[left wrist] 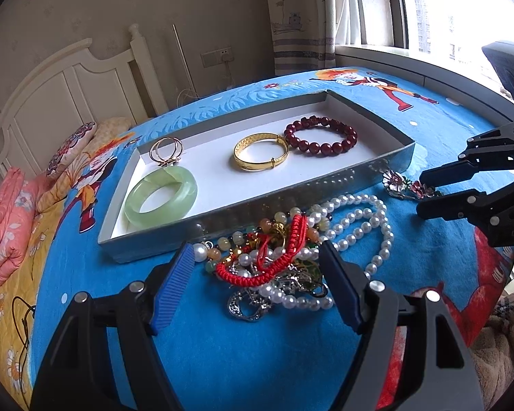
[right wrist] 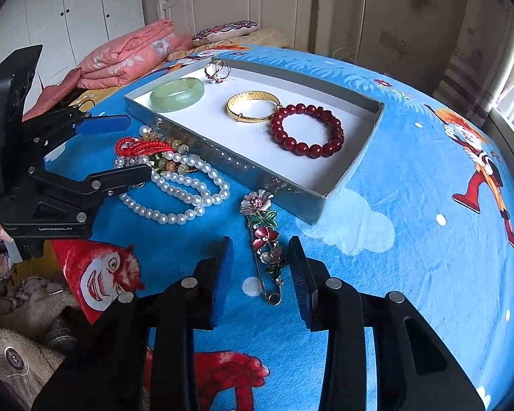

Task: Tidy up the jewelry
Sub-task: 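Grasp the red knotted string bracelet with left tool while right tool grasps the flower brooch, then place the red string bracelet in the tray with left tool while right tool places the brooch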

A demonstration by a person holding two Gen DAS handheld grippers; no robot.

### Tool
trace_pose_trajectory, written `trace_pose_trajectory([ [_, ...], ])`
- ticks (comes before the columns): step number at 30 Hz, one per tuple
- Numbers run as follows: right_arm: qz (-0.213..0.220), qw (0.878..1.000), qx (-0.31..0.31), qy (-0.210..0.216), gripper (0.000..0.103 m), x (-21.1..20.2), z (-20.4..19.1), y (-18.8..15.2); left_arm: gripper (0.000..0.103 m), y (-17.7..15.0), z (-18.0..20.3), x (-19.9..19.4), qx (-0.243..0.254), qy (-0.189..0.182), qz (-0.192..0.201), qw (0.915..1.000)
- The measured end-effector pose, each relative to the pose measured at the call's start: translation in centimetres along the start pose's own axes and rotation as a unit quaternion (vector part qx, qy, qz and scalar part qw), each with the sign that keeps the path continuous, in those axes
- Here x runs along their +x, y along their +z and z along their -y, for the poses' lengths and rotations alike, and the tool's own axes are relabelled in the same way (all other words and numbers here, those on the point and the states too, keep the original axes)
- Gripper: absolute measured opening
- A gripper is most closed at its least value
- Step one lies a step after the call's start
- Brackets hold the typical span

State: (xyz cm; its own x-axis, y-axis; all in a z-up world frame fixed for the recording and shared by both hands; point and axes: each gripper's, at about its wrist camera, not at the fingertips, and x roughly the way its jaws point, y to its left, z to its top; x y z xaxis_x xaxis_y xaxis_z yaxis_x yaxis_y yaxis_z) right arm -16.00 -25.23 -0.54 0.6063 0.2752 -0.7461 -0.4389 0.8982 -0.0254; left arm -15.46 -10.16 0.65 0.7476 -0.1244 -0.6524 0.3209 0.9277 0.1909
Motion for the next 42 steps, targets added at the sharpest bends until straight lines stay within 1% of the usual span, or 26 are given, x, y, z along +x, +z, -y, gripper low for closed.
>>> trace_pose_trajectory([
  [3, 0.003, 1.0, -0.001, -0.003, 0.036, 0.1, -0.2, 0.1, 0.074, -0.3, -0.3, -0.3, -0.011, -0.016, 0.001, 0.9998],
  [4, 0.004, 1.0, 0.002, -0.002, 0.036, 0.1, -0.1, 0.1, 0.073, -0.4, -0.4, -0.3, -0.014, -0.021, 0.0, 0.9997],
  [7, 0.013, 1.0, 0.003, -0.004, 0.036, 0.1, -0.2, -0.1, 0.053, -0.4, -0.4, -0.1, -0.014, -0.032, -0.004, 0.9994],
  [8, 0.016, 1.0, 0.003, -0.006, 0.032, 0.1, -0.2, -0.2, 0.052, -0.4, -0.3, -0.2, -0.014, -0.029, -0.002, 0.9995],
  [9, 0.019, 1.0, 0.001, -0.007, 0.026, 0.0, -0.4, -0.3, 0.052, -0.3, -0.2, -0.2, -0.013, -0.026, 0.0, 0.9996],
  [10, 0.021, 1.0, -0.001, -0.008, 0.019, -0.1, -0.5, -0.3, 0.044, -0.3, -0.1, -0.3, -0.01, -0.024, 0.004, 0.9996],
  [11, 0.023, 1.0, -0.002, -0.008, 0.019, -0.1, -0.6, -0.4, 0.034, -0.2, -0.1, -0.4, -0.011, -0.022, 0.006, 0.9997],
  [12, 0.026, 1.0, -0.001, -0.011, 0.019, -0.2, -0.7, -0.5, 0.021, -0.1, -0.2, -0.7, -0.015, -0.02, 0.011, 0.9996],
  [13, 0.029, 0.999, -0.001, -0.012, 0.019, -0.2, -0.9, -0.6, 0.004, 0.0, -0.5, -0.9, -0.024, -0.026, 0.014, 0.9993],
  [15, 0.035, 0.999, 0.003, -0.008, 0.019, -0.4, -1.0, -0.8, 0.005, 0.4, -1.3, -1.7, -0.041, -0.043, 0.023, 0.998],
  [18, 0.042, 0.999, 0.002, -0.006, 0.019, -0.8, -1.3, -0.9, 0.005, 0.8, -2.0, -2.7, -0.041, -0.035, 0.032, 0.998],
  [21, 0.054, 0.999, 0.006, 0.003, 0.018, -1.6, -1.3, -0.6, 0.005, 1.2, -2.8, -3.9, -0.051, -0.034, 0.045, 0.9971],
  [26, 0.073, 0.997, 0.006, 0.001, 0.019, -3.0, -1.4, -0.1, 0.005, 2.0, -3.5, -5.8, -0.053, -0.029, 0.067, 0.996],
  [31, 0.083, 0.997, 0.005, -0.001, 0.019, -3.7, -1.6, 0.3, 0.005, 2.4, -4.4, -7.2, -0.06, -0.033, 0.081, 0.9944],
  [35, 0.089, 0.996, 0.004, -0.001, 0.019, -3.9, -1.7, 0.5, 0.005, 2.6, -5.2, -7.7, -0.064, -0.035, 0.082, 0.9939],
  [39, 0.092, 0.996, 0.007, 0.002, 0.019, -3.8, -1.6, 1.0, 0.005, 3.1, -6.5, -7.3, -0.071, -0.043, 0.075, 0.9937],
  [42, 0.096, 0.995, 0.01, 0.008, 0.019, -3.6, -1.5, 1.8, 0.005, 3.9, -7.2, -6.8, -0.067, -0.044, 0.07, 0.9943],
])
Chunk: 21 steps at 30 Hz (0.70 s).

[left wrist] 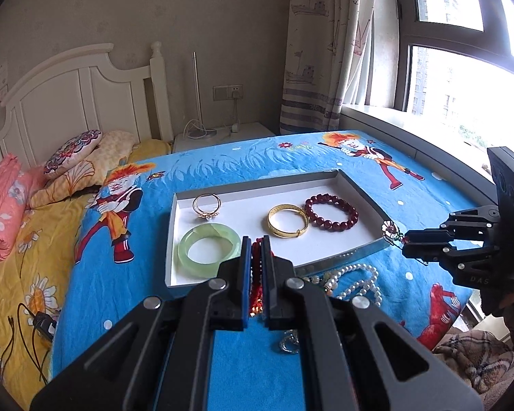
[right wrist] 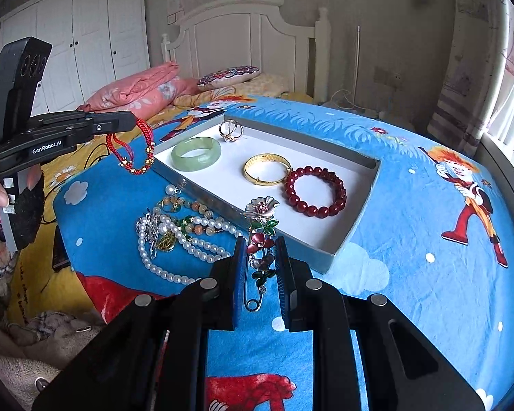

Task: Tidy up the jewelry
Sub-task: 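Place the red string bracelet in the tray with left tool while right tool places the brooch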

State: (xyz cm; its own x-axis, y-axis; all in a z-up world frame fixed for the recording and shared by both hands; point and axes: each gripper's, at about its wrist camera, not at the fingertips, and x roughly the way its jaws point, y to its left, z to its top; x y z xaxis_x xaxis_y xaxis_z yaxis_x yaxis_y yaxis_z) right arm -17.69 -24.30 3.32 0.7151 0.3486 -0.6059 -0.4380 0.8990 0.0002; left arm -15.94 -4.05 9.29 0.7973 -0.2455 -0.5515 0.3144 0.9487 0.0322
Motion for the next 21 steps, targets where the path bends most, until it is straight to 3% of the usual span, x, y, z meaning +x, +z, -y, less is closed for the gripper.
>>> trace_pose_trajectory([
  [9, -0.017, 1.0, -0.013, -0.011, 0.019, 3.5, 0.1, 3.4, 0.005, 2.8, 1.1, 4.5, 0.031, 0.014, -0.027, 0.9991],
  [21, -0.049, 0.997, -0.032, -0.057, 0.019, 10.9, 0.0, 9.6, 0.005, 2.8, 2.0, 10.3, 0.027, 0.036, -0.063, 0.997],
])
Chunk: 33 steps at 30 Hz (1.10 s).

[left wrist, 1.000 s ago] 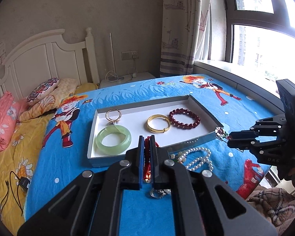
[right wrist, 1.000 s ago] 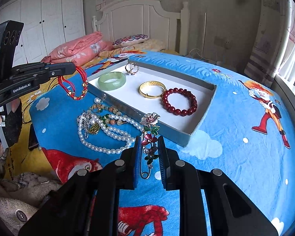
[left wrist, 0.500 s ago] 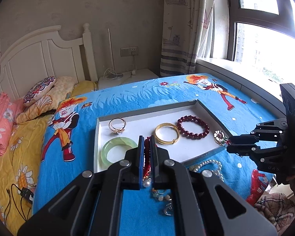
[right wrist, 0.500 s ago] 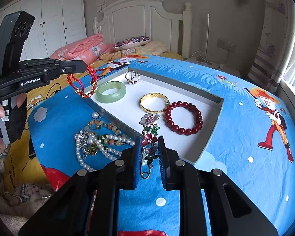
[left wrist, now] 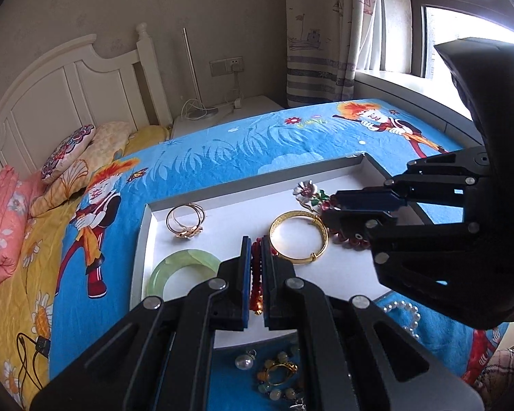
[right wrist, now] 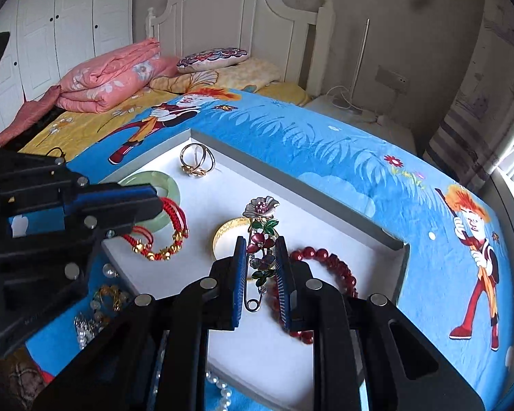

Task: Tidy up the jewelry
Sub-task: 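Place the red string bracelet in the tray with left tool while right tool places the brooch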

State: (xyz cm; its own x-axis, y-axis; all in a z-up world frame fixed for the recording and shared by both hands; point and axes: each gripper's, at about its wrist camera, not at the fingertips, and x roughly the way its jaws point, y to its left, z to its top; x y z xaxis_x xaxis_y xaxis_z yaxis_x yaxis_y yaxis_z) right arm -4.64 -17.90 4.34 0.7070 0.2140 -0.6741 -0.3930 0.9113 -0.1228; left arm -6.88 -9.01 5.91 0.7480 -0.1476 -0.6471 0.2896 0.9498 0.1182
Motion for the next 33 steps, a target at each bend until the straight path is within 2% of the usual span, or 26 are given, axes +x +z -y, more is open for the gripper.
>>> trace_pose_trajectory([
  [7, -0.01, 1.0, -0.001, -0.006, 0.019, 2.6, -0.6, 2.4, 0.005, -0.2, -1.6, 1.6, -0.051, -0.002, -0.009, 0.9986],
  [21, -0.029, 1.0, 0.012, 0.001, 0.019, 4.8, -0.8, 3.7, 0.006, -1.1, -2.8, 3.3, -0.09, 0.004, -0.016, 0.9958],
  [22, -0.029, 0.999, 0.013, 0.001, 0.024, 4.8, -0.8, 3.8, 0.01, -1.2, -2.9, 3.3, -0.094, 0.007, -0.016, 0.9954],
  [23, -0.028, 0.999, 0.016, 0.003, 0.039, 4.8, -0.8, 3.8, 0.027, -1.3, -3.1, 3.2, -0.099, 0.008, -0.017, 0.9949],
  [25, -0.024, 0.999, 0.021, -0.003, 0.05, 4.6, -0.7, 3.8, 0.043, -1.5, -3.5, 2.9, -0.108, 0.014, -0.008, 0.994],
  [28, -0.019, 0.999, 0.026, 0.001, 0.055, 4.4, -0.5, 3.8, 0.048, -1.7, -3.8, 2.5, -0.11, 0.013, -0.005, 0.9938],
  [33, -0.018, 1.0, 0.017, -0.005, 0.056, 4.4, -0.9, 3.7, 0.052, -2.0, -3.8, 2.1, -0.107, 0.02, -0.002, 0.9941],
])
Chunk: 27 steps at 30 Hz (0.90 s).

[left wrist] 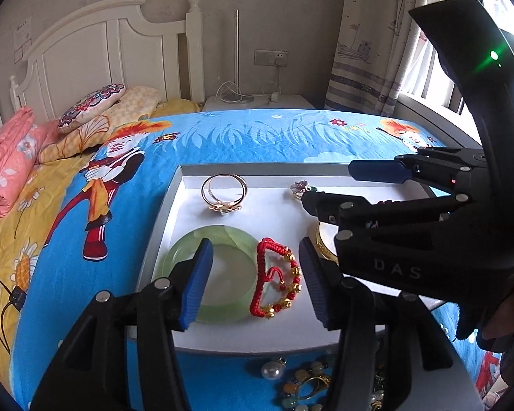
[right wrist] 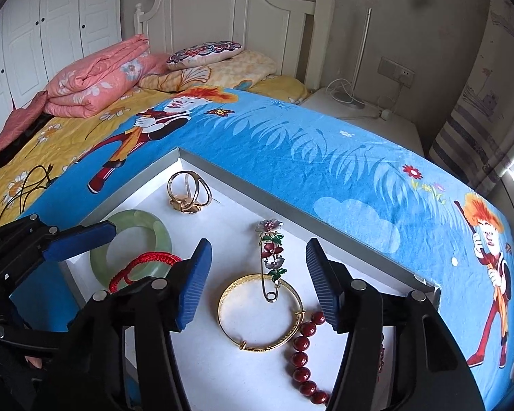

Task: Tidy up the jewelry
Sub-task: 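Place the red string bracelet in the tray with left tool while right tool places the brooch, then move right tool to the pearl necklace and close on it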

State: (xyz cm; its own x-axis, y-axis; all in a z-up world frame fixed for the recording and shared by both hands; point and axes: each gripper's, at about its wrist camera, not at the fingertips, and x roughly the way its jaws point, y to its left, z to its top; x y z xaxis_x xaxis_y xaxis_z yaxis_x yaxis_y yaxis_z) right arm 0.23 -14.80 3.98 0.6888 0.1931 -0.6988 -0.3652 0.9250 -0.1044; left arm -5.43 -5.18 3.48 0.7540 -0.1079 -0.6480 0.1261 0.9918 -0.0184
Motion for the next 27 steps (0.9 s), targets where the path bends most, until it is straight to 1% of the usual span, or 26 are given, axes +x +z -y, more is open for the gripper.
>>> trace_pose_trajectory([
  [1, 0.0, 1.0, -0.001, 0.0, 0.057, 0.0, 0.0, 0.0, 0.053, -0.1, 0.0, -0.1, 0.0, 0.002, 0.001, 1.0],
  [3, 0.001, 1.0, -0.002, 0.001, 0.057, -0.2, -0.1, -0.2, 0.058, -0.2, 0.0, -0.3, 0.003, 0.006, 0.004, 1.0],
  [5, 0.002, 1.0, 0.0, 0.005, 0.057, -0.4, 0.0, -0.3, 0.068, -0.5, 0.0, -0.8, 0.006, 0.015, 0.011, 0.9998],
  [6, 0.002, 1.0, 0.001, 0.005, 0.058, -0.5, 0.0, -0.5, 0.07, -0.7, -0.1, -1.1, 0.007, 0.021, 0.015, 0.9997],
  [7, 0.003, 1.0, 0.003, 0.006, 0.063, -0.7, 0.1, -0.6, 0.075, -0.8, -0.2, -1.4, 0.007, 0.026, 0.018, 0.9995],
  [8, 0.006, 1.0, 0.004, 0.008, 0.066, -1.0, 0.1, -0.9, 0.079, -1.0, -0.2, -1.8, 0.008, 0.032, 0.022, 0.9992],
  [12, 0.02, 1.0, 0.01, 0.018, 0.067, -2.8, 0.4, -2.2, 0.089, -2.0, -0.6, -3.2, 0.02, 0.067, 0.035, 0.9969],
  [14, 0.029, 0.999, 0.014, 0.025, 0.074, -4.0, 0.7, -3.2, 0.095, -2.6, -0.9, -3.7, 0.026, 0.087, 0.039, 0.9951],
  [16, 0.037, 0.999, 0.018, 0.031, 0.079, -5.3, 0.9, -4.2, 0.097, -3.1, -1.5, -4.3, 0.018, 0.09, 0.036, 0.9951],
  [18, 0.046, 0.998, 0.024, 0.035, 0.08, -6.6, 1.1, -5.1, 0.098, -3.4, -2.3, -4.9, 0.006, 0.093, 0.041, 0.9948],
  [21, 0.06, 0.997, 0.03, 0.042, 0.084, -8.7, 1.3, -6.5, 0.1, -4.2, -3.3, -5.6, -0.005, 0.099, 0.04, 0.9943],
  [24, 0.066, 0.996, 0.031, 0.047, 0.085, -10.3, 1.2, -8.0, 0.1, -5.0, -4.2, -6.1, -0.017, 0.098, 0.032, 0.9945],
  [27, 0.064, 0.996, 0.033, 0.05, 0.086, -11.3, 1.0, -9.8, 0.1, -5.5, -5.3, -6.4, -0.038, 0.091, 0.025, 0.9948],
])
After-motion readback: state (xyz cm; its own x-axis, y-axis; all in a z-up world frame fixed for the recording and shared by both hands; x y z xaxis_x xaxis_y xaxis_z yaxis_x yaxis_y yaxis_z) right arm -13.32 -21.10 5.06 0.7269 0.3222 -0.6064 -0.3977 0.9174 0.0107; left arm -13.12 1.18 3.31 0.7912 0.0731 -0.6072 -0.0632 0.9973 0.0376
